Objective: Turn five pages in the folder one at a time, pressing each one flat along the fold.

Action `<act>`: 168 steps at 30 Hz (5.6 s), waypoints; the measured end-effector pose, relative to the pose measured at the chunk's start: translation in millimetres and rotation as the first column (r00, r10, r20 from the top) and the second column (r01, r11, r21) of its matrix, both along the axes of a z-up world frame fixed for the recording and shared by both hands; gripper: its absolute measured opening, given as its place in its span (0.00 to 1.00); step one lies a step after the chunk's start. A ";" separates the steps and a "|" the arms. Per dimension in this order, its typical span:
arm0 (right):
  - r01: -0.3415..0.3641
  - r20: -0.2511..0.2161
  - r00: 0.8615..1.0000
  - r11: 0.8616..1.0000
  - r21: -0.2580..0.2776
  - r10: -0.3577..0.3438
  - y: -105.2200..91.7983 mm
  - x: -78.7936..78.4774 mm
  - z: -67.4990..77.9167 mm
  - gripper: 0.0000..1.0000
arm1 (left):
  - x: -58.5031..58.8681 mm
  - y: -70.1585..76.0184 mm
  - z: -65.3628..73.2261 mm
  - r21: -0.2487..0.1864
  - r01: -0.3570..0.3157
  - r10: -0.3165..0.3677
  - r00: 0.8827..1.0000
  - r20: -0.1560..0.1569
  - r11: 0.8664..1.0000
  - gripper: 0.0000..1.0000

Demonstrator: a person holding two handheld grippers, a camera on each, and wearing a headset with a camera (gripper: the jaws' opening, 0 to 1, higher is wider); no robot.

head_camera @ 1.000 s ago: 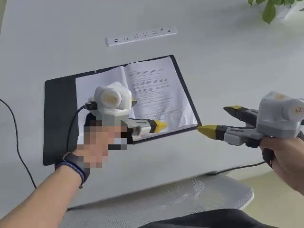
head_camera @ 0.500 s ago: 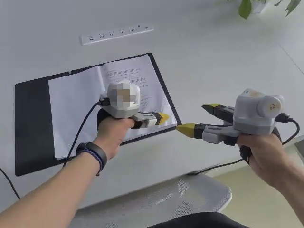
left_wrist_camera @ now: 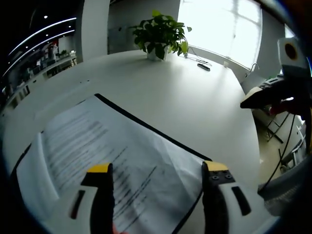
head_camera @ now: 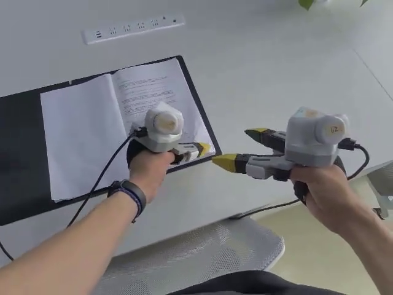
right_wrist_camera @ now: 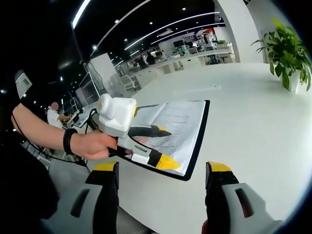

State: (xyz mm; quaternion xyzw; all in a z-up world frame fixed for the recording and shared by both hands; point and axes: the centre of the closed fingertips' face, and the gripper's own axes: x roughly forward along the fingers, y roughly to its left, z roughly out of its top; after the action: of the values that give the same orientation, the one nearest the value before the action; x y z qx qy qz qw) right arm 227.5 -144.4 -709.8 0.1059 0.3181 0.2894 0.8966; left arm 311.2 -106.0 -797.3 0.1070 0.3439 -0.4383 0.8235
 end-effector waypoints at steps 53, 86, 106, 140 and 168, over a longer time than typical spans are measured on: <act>0.042 -0.152 0.988 0.957 0.286 0.002 42.2 79.8 -47.9 0.49 | 3.0 4.4 -4.6 0.046 0.069 -0.072 0.996 0.062 0.997 0.71; 0.133 -0.188 0.980 0.925 0.355 -0.068 35.8 84.7 -54.7 0.01 | -7.7 1.4 5.8 -0.009 0.078 -0.078 0.997 0.009 0.997 0.77; 0.149 -0.155 0.983 0.916 0.373 -0.097 43.7 90.8 -32.9 0.00 | -5.9 27.3 29.5 -0.005 0.080 -0.080 0.996 0.049 0.997 0.78; -0.052 -0.023 0.997 0.897 0.438 0.069 168.2 110.3 34.9 0.00 | 4.3 184.0 52.6 -0.054 -0.177 0.181 0.981 0.071 0.983 0.78; -0.295 -0.009 0.942 0.839 0.457 0.336 281.1 93.3 43.3 0.00 | -8.2 293.8 72.7 -0.082 -0.371 0.378 0.921 0.098 0.925 0.80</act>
State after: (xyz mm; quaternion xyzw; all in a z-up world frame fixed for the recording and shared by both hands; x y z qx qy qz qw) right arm 320.8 136.7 -666.5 0.2691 0.2950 0.4935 0.7726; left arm 303.0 187.7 -724.6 0.0381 0.2975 -0.2765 0.9130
